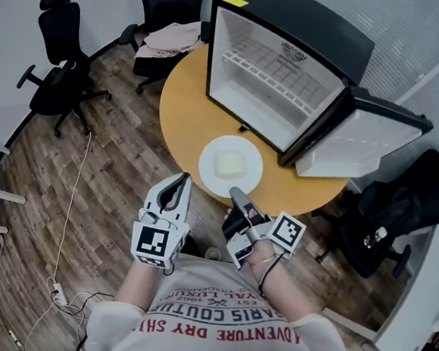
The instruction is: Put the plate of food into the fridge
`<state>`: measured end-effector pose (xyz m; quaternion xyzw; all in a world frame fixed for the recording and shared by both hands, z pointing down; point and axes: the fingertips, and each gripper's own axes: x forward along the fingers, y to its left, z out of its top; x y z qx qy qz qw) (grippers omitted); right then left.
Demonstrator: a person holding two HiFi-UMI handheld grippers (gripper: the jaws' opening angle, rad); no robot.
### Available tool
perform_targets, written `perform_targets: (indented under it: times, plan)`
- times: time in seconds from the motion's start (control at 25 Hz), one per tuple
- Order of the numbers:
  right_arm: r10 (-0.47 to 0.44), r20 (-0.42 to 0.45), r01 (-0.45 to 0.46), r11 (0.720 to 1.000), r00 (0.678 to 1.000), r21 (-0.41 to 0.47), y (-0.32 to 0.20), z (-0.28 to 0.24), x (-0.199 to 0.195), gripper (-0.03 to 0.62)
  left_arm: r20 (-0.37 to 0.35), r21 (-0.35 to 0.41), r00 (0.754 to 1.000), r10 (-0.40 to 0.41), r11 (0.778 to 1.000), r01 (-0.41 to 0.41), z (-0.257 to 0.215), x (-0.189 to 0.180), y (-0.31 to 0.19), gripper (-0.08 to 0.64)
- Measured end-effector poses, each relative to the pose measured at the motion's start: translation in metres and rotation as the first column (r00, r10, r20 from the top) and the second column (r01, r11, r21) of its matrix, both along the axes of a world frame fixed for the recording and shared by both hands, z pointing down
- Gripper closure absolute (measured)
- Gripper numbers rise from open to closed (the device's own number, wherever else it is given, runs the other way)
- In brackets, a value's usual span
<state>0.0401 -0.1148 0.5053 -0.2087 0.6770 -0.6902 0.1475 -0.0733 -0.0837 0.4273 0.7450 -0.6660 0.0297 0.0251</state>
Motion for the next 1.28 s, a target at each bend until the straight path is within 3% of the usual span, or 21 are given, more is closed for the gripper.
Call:
perform_targets:
  times: [0.28, 0.56, 0.84, 1.12, 1.28]
  plan:
    - [0.108, 0.01, -0.108, 0.994, 0.994, 0.0, -0.05, 0.006, -0.016, 0.554, -0.004, 0.0, 0.992, 0.124, 0.992, -0.124, 0.006, -0.015, -0.071, 0.531]
    - [0.269, 0.002, -0.269, 0.963, 0.963, -0.009, -0.105, 0.004, -0.043, 0.554, 0.017, -0.004, 0.955, 0.295, 0.955, -0.295, 0.001, -0.046, -0.157, 0.531]
    - [0.433, 0.011, -0.433, 0.901, 0.901, -0.017, -0.153, -0.002, -0.067, 0.554, 0.025, -0.011, 0.88, 0.474, 0.88, -0.474, -0.005, -0.057, -0.221, 0.531]
    - [0.562, 0.031, -0.562, 0.827, 0.826, -0.016, -0.183, -0.005, -0.081, 0.554, 0.024, -0.017, 0.81, 0.585, 0.811, -0.585, -0.002, -0.066, -0.261, 0.531]
    - [0.6, 0.024, -0.599, 0.8, 0.8, -0.018, -0.19, -0.006, -0.081, 0.553, 0.009, -0.015, 0.79, 0.612, 0.79, -0.612, -0.003, -0.065, -0.274, 0.531]
